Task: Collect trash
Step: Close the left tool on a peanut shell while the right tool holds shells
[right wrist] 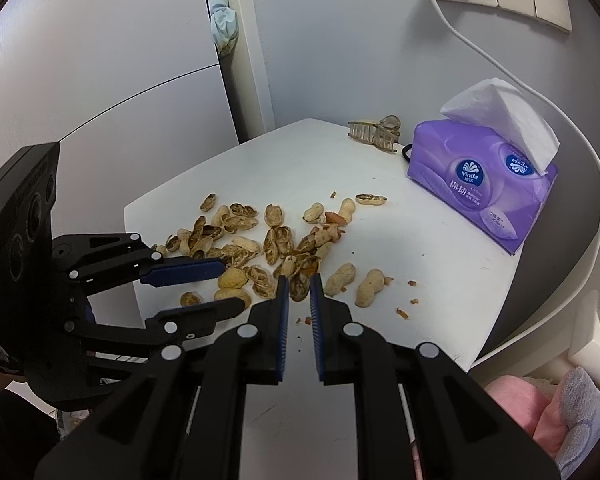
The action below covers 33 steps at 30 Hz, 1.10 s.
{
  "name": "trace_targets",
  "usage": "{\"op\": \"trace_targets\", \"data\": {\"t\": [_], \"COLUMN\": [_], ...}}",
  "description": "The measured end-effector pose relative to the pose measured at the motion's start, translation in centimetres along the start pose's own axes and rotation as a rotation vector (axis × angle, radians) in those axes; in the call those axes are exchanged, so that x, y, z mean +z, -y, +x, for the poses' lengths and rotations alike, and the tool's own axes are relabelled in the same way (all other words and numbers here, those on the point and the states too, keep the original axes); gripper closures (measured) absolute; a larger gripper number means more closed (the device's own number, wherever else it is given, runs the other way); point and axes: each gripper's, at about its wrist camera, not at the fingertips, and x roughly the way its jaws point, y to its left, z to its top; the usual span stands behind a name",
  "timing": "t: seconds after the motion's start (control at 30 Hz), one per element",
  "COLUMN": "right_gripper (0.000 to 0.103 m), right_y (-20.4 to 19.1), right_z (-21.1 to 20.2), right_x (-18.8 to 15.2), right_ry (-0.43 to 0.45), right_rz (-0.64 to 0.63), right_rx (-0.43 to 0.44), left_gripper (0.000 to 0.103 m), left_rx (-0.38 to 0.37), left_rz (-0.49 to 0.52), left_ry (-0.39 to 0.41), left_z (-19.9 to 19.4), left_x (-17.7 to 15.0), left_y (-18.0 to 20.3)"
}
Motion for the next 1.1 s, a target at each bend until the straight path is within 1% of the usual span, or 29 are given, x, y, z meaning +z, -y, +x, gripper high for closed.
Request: {"op": "trace_targets", "data": {"t": [0.27,0.57,0.73,0.87,1.0,1.07,1.1], "right_gripper": [0.091,0.091,0.091,0.091,0.091,0.091,0.091], "right_y": [0.3,0.5,0.4,0.4,0.4,0.4,0.3], "right_z": [0.2,0.2,0.2,0.2,0.2,0.2,0.2], "right_x": [-0.3,-0.2,-0.1,-0.2,-0.2,-0.1,-0.1], "right_ry": [-0.002,0.005,0.008,0.007,0.009,0.010,0.011], "right_rz": [0.015,0.026,0.026,0.027,0.027,0.027,0.025], "right_rx": [-0.003,-0.007,-0.002,-0.001,-0.006,-0.007,-0.007], "left_gripper": [0.074,0.074,0.074,0.074,0.074,0.080,0.081], "left_rx": [0.001,0.000,0.019,0.015,0.000,0.000,-0.002], "left_rz": [0.019,0.016,0.024,0.024,0.036,0.036,0.035], "left_ry": [0.000,0.005,0.019,0.029,0.023,0.021,0.019], "left_z": [0.4,0.5,0.0,-0.7,-0.7,-0.7,-0.6], "left_x": [0.3,0.2,0.2,0.3,0.2,0.2,0.1], "left_y": [0.0,0.3,0.4,0.5,0.7,0.8,0.7]}}
